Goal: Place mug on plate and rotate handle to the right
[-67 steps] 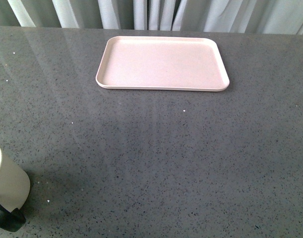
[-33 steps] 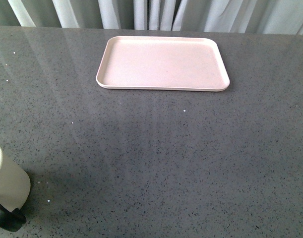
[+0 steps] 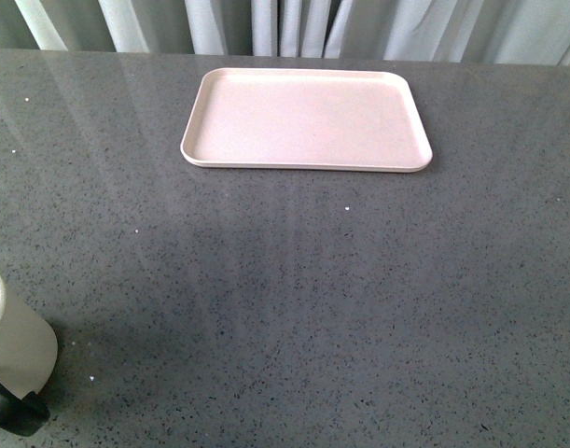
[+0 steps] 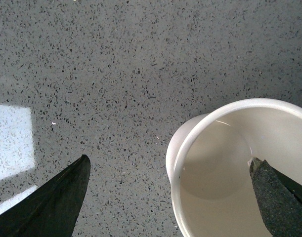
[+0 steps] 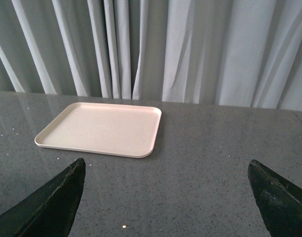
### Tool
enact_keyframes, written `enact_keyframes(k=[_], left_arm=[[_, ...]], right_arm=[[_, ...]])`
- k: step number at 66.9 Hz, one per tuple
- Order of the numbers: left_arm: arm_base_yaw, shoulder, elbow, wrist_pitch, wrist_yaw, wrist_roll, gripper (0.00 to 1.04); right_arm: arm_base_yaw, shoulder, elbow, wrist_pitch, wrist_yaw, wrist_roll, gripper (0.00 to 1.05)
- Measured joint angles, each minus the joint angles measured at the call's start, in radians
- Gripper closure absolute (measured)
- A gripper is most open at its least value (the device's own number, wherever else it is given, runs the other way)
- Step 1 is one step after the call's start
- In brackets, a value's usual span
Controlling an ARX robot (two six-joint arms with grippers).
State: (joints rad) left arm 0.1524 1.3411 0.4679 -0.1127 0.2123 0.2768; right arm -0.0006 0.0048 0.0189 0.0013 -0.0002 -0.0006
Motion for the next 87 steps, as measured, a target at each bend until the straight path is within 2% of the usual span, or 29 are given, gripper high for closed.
enact_keyframes(k=[30, 50, 56, 69, 87], left_arm=[[-0.005, 0.090, 0.001, 0.048, -0.003, 0.000, 0.10], [-0.007, 0.100, 0.008, 0.051, -0.004, 0.001, 0.53], [-0.007, 0.101, 0.012, 0.051, -0.006, 0.001, 0.73], [-0.009, 0.101, 0.020, 0.039, -0.004, -0.003, 1.01], [-0.012, 0.062, 0.044, -0.036, -0.004, -0.013, 1.03]], right_arm=[[0.000, 0.000, 0.000, 0.000, 0.000, 0.000, 0.09], [0.000, 0.000, 0.000, 0.000, 0.000, 0.000, 0.09], [0.000, 0.000, 0.000, 0.000, 0.000, 0.000, 0.09], [0.000, 0.000, 0.000, 0.000, 0.000, 0.000, 0.09], [0.000, 0.000, 0.000, 0.000, 0.000, 0.000, 0.09]])
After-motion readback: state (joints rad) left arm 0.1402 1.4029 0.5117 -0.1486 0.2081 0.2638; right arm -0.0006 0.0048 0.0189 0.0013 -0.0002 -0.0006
